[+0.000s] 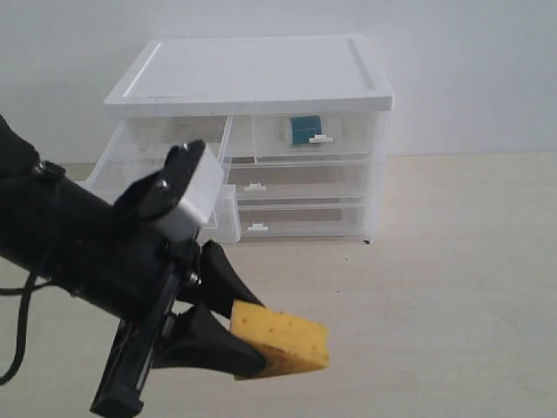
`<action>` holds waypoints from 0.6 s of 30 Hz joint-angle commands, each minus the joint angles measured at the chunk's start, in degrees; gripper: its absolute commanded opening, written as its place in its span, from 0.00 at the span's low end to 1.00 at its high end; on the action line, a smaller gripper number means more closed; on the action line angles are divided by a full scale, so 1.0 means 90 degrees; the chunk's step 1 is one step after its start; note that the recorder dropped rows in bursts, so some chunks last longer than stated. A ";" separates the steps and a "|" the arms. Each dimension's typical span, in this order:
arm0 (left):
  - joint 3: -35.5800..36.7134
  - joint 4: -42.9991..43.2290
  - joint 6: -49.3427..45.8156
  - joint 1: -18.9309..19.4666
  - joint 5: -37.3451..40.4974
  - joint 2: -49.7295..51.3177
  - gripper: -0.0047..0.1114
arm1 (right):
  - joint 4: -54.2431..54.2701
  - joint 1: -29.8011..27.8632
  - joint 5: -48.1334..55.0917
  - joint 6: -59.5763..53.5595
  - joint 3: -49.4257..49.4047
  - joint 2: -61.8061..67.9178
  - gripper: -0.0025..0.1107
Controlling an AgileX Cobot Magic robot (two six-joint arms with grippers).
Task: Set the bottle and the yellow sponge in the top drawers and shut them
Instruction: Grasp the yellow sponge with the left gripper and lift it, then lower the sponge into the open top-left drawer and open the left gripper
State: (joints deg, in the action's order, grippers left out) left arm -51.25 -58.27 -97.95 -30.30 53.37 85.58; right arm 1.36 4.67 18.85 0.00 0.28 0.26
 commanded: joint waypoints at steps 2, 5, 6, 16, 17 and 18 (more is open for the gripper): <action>-0.0817 0.0203 0.0516 -0.0041 0.0476 -0.0528 0.08 | -0.0039 -0.0016 -0.0045 0.0000 -0.0031 -0.0029 0.02; -0.1634 0.1627 0.1448 -0.0014 0.0554 -0.0649 0.08 | -0.0039 -0.0016 -0.0045 0.0000 -0.0031 -0.0029 0.02; -0.1811 0.1982 0.1651 -0.0014 0.0619 -0.0649 0.08 | -0.0039 -0.0016 -0.0045 0.0000 -0.0031 -0.0029 0.02; -0.2832 0.3602 0.1617 0.1234 0.0827 -0.0607 0.08 | -0.0039 -0.0016 -0.0045 0.0000 -0.0031 -0.0029 0.02; -0.2832 0.3602 0.1366 0.1358 0.0904 -0.0577 0.08 | -0.0039 -0.0016 -0.0045 0.0000 -0.0031 -0.0029 0.02; -0.2832 0.3602 0.1127 0.1512 0.0961 -0.0528 0.08 | -0.0039 -0.0016 -0.0045 0.0000 -0.0031 -0.0029 0.02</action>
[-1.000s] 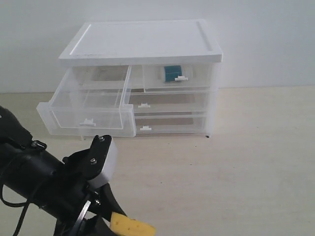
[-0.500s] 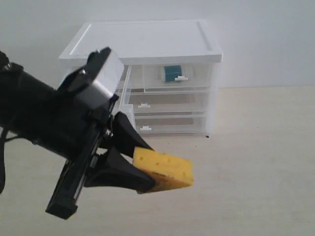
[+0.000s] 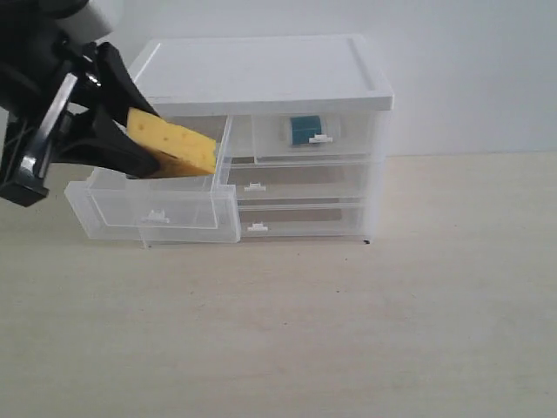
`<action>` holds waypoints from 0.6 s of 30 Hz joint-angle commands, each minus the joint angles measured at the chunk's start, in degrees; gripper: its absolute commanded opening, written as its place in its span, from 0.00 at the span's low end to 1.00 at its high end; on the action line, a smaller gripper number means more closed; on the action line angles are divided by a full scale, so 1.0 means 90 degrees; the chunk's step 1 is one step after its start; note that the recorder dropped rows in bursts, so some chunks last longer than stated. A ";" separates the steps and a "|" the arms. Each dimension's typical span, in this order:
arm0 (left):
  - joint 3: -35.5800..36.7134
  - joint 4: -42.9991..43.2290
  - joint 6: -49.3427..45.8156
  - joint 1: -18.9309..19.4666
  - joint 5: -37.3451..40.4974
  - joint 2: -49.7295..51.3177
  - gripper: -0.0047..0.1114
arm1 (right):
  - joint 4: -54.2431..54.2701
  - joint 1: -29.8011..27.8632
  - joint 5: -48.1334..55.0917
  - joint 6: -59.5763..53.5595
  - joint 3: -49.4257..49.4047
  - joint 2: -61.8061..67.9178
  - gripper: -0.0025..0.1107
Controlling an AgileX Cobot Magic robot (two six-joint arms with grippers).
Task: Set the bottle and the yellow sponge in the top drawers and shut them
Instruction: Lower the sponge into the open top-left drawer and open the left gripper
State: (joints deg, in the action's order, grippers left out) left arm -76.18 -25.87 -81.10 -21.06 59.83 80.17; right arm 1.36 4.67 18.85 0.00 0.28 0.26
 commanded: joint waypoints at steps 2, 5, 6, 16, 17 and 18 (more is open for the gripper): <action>-0.0063 0.0003 -0.1112 0.0871 0.0292 0.0278 0.08 | -0.0039 -0.0016 -0.0056 0.0000 -0.0031 -0.0029 0.02; -0.0135 -0.0020 -0.1328 0.1136 0.0301 0.0541 0.08 | -0.0039 -0.0016 -0.0045 0.0000 -0.0031 -0.0029 0.02; -0.0191 -0.0020 -0.1365 0.1188 0.0301 0.0645 0.08 | -0.0039 -0.0016 -0.0045 0.0000 -0.0031 -0.0029 0.02; -0.1414 -0.0246 -0.1517 0.1200 0.0371 0.1772 0.08 | -0.0039 -0.0016 -0.0045 0.0000 -0.0031 -0.0029 0.02; -0.1507 -0.0246 -0.1517 0.1200 0.0421 0.1884 0.08 | -0.0039 -0.0016 -0.0045 0.0000 -0.0031 -0.0029 0.02; -0.1594 -0.0246 -0.1517 0.1200 0.0481 0.1993 0.08 | -0.0039 -0.0016 -0.0045 0.0000 -0.0031 -0.0029 0.02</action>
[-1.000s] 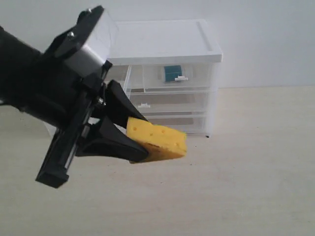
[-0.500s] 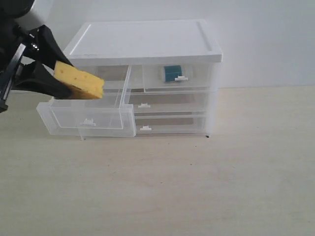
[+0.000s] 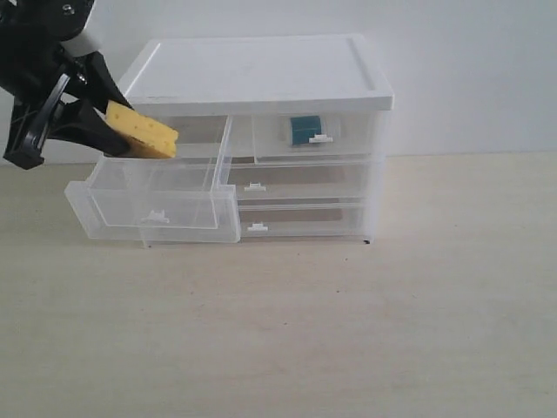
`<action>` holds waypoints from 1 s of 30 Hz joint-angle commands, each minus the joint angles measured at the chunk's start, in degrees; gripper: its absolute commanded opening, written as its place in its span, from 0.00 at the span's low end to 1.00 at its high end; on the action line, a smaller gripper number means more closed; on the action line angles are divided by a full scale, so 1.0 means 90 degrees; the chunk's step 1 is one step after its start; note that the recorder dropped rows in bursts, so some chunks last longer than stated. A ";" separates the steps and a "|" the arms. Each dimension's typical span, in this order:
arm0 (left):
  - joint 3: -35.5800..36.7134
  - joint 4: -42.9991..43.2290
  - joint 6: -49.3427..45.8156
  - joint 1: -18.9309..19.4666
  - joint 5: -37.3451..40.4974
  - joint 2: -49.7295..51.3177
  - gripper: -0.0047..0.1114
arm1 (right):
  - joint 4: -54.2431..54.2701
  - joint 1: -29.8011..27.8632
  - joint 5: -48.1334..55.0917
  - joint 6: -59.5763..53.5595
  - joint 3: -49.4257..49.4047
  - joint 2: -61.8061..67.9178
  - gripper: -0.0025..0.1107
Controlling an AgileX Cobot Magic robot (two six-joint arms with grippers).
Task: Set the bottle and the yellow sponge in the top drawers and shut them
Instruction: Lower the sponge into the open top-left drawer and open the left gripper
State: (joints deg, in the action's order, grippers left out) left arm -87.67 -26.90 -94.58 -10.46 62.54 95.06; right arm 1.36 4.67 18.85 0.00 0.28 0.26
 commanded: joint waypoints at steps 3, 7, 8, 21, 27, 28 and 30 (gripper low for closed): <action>-0.0542 -0.0131 -0.0019 0.0023 0.0223 0.0632 0.08 | -0.0039 -0.0016 -0.0045 0.0000 -0.0031 -0.0029 0.02; -0.0768 -0.0131 -0.0019 0.0023 0.0223 0.0907 0.08 | -0.0039 -0.0016 -0.0045 0.0000 -0.0031 -0.0029 0.02; -0.0820 -0.0131 -0.0019 0.0023 0.0223 0.0970 0.08 | -0.0039 -0.0016 -0.0045 0.0000 -0.0031 -0.0029 0.02; -0.1173 -0.0131 -0.0019 0.0023 -0.0162 0.1513 0.08 | -0.0039 -0.0016 -0.0045 0.0000 -0.0031 -0.0029 0.02; -0.1184 -0.0226 -0.0019 0.0023 -0.0313 0.1637 0.08 | -0.0039 -0.0016 -0.0045 0.0000 -0.0031 -0.0029 0.02; -0.1184 -0.0241 -0.0019 0.0023 -0.0309 0.1665 0.08 | -0.0039 -0.0016 -0.0045 0.0000 -0.0031 -0.0029 0.02; -0.1184 -0.0241 -0.0019 0.0023 -0.0393 0.1702 0.08 | -0.0039 -0.0016 -0.0045 0.0000 -0.0031 -0.0029 0.02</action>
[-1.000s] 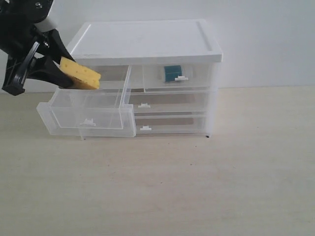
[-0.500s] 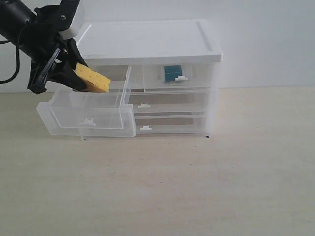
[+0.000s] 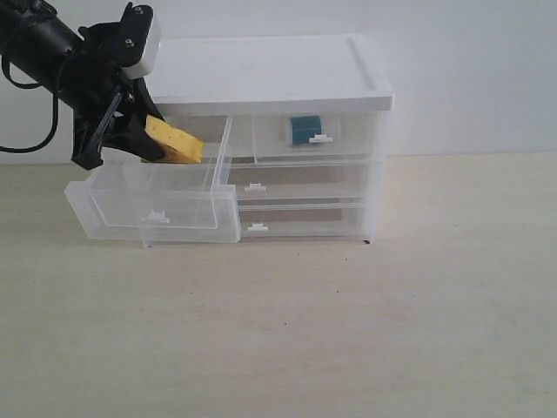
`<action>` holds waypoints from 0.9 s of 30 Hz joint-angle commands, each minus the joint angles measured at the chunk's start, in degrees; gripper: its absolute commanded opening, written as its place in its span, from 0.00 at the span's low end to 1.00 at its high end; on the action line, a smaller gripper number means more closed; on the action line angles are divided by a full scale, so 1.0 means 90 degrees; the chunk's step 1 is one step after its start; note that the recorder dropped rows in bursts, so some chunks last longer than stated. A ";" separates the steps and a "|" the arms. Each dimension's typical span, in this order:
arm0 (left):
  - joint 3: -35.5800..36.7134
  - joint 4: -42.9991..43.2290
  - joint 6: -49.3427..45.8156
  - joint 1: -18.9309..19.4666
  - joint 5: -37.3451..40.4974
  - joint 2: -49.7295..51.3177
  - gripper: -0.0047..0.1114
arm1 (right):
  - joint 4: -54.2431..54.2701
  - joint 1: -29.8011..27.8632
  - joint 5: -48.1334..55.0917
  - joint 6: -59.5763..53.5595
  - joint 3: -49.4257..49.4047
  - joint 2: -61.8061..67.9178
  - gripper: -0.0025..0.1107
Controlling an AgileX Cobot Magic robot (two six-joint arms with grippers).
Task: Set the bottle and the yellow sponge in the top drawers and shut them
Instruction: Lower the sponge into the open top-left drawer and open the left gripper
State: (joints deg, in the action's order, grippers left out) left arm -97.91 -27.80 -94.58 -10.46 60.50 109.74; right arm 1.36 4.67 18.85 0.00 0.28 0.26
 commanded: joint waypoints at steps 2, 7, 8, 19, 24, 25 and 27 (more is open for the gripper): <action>-0.0046 -0.0142 -0.0019 0.0023 -0.0221 0.0102 0.08 | -0.0039 -0.0016 -0.0045 0.0000 -0.0031 -0.0029 0.02; -0.0046 -0.0142 -0.0019 0.0023 -0.0351 0.0203 0.12 | -0.0039 -0.0016 -0.0045 0.0000 -0.0031 -0.0029 0.02; -0.0046 -0.0156 -0.0019 0.0023 -0.0381 0.0215 0.16 | -0.0039 -0.0016 -0.0045 0.0000 -0.0031 -0.0029 0.02; -0.0046 -0.0211 -0.0019 0.0023 -0.0686 0.0215 0.53 | -0.0039 -0.0016 -0.0045 0.0000 -0.0031 -0.0029 0.02; -0.0046 -0.0211 -0.0019 0.0023 -0.0686 0.0190 0.53 | -0.0039 -0.0016 -0.0045 0.0000 -0.0031 -0.0029 0.02; -0.0046 -0.0211 -0.0019 0.0023 -0.0704 0.0168 0.53 | -0.0039 -0.0016 -0.0045 0.0000 -0.0031 -0.0029 0.02; -0.0046 -0.0211 0.0045 0.0023 -0.0798 0.0080 0.53 | -0.0039 -0.0016 -0.0045 0.0000 -0.0031 -0.0029 0.02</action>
State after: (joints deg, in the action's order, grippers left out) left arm -97.91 -28.97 -94.58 -10.46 59.14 111.66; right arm 1.36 4.67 18.85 0.00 0.28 0.26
